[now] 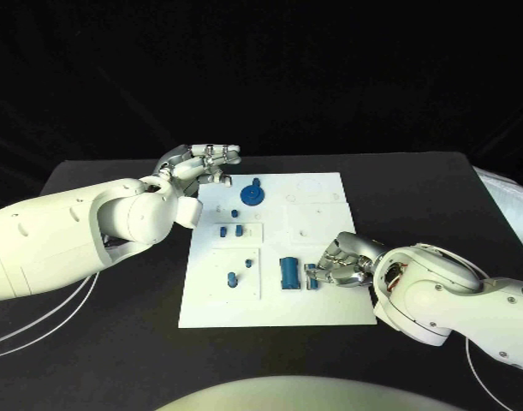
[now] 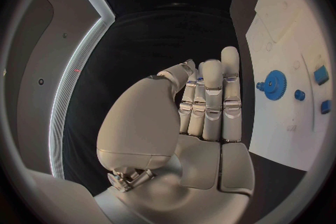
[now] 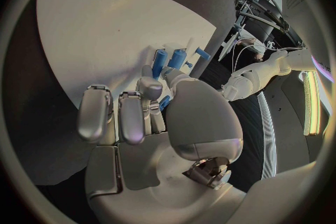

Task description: Assemble the parts on the task board

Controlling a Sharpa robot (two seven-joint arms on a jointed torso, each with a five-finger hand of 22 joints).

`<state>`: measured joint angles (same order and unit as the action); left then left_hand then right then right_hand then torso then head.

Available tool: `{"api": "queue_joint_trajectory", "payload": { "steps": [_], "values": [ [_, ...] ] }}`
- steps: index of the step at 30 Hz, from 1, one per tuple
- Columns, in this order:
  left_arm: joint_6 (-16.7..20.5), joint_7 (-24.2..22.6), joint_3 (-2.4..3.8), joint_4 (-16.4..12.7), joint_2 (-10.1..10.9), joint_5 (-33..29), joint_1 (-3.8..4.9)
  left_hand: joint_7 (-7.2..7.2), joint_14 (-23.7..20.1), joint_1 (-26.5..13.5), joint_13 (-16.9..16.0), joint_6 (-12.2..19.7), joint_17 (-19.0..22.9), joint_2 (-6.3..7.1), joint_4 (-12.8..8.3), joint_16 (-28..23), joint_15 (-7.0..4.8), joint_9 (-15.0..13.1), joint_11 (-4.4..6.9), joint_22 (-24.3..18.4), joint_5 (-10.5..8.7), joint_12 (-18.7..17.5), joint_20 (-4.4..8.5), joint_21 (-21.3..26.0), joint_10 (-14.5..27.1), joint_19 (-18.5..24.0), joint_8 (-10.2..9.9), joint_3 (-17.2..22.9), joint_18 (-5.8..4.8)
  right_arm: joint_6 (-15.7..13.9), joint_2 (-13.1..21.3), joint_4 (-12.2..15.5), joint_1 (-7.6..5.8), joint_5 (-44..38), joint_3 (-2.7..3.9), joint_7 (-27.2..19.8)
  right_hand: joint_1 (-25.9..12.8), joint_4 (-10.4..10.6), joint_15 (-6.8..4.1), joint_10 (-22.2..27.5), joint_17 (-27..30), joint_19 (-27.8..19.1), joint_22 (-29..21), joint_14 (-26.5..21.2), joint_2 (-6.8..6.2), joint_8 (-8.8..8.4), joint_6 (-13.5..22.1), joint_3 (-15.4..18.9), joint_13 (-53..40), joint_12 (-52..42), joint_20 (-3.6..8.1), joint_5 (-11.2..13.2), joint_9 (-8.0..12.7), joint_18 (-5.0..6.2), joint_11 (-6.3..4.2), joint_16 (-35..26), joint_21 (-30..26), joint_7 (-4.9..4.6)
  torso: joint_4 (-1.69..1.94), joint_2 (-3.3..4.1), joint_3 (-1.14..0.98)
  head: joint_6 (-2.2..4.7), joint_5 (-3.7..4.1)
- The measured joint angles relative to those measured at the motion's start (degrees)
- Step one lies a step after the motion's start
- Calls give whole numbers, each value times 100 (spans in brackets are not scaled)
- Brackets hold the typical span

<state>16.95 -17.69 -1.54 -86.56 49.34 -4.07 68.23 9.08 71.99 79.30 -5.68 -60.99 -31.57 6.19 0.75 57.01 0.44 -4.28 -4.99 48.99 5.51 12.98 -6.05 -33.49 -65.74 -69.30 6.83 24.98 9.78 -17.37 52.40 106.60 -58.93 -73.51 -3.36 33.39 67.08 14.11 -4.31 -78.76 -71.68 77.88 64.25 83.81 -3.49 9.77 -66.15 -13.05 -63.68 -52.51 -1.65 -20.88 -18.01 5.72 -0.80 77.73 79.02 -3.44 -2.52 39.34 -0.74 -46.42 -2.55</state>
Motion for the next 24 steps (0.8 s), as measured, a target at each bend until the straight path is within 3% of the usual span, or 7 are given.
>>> {"api": "queue_joint_trajectory", "payload": {
  "steps": [4,7,12,16,20,24],
  "values": [
    [-3,2,0,-1,2,0,0,0,0,0,0,0,5,0,-7,0,-1,0,0,-4,0,0,0,0,0,0,0,-6,0,9,-10,-6,0,-35,0,8,-199,110,0,0,0,0,0,0,-58,11,-8,169,-8,0,0,-21,-5,0,0,0,0,8,0,0,0,-3,-1],
    [-5,4,0,-1,3,0,0,0,0,0,0,0,5,0,-6,0,-1,0,0,-4,0,0,0,0,0,0,0,-6,0,11,-15,-9,0,-72,0,13,-347,189,0,0,12,0,-1,0,-121,-7,-9,375,-8,0,0,117,-14,0,0,-1,0,8,0,0,0,-3,-1],
    [-7,6,0,-1,4,0,0,0,0,0,0,0,5,0,-6,0,0,0,0,-4,0,0,0,0,0,0,0,-6,0,12,-17,-9,0,-120,-1,15,-503,233,0,0,21,0,-1,0,-111,-12,-9,741,-19,0,0,516,-37,0,0,-1,0,8,0,0,-1,-4,-1],
    [-8,8,0,-1,6,0,0,0,1,0,0,0,5,0,-6,0,-1,0,0,-4,0,0,0,0,0,0,0,-6,0,13,-6,9,1,-159,-1,14,-502,233,0,0,21,0,-1,0,-111,-16,-8,807,-25,0,0,559,-42,0,1,-1,0,8,-1,0,-3,-12,-2],
    [-10,10,0,-1,8,0,0,0,0,0,0,0,5,0,-6,0,-1,-1,0,-4,0,0,0,0,0,0,0,-6,0,17,23,34,2,-192,-1,3,-500,175,0,0,26,0,-1,0,-110,-16,-8,866,-35,0,0,559,-52,0,1,-1,0,9,-3,-1,-5,-13,-2],
    [-11,12,0,0,8,0,0,0,0,0,0,0,5,0,-6,0,-1,0,0,-4,0,0,0,0,0,0,0,-6,0,32,53,39,3,-226,-2,-4,-67,-34,0,1,26,-1,-2,0,42,-16,-8,891,-47,12,0,642,-70,0,1,-1,0,9,-4,-2,-7,-8,-2]
  ]
}}
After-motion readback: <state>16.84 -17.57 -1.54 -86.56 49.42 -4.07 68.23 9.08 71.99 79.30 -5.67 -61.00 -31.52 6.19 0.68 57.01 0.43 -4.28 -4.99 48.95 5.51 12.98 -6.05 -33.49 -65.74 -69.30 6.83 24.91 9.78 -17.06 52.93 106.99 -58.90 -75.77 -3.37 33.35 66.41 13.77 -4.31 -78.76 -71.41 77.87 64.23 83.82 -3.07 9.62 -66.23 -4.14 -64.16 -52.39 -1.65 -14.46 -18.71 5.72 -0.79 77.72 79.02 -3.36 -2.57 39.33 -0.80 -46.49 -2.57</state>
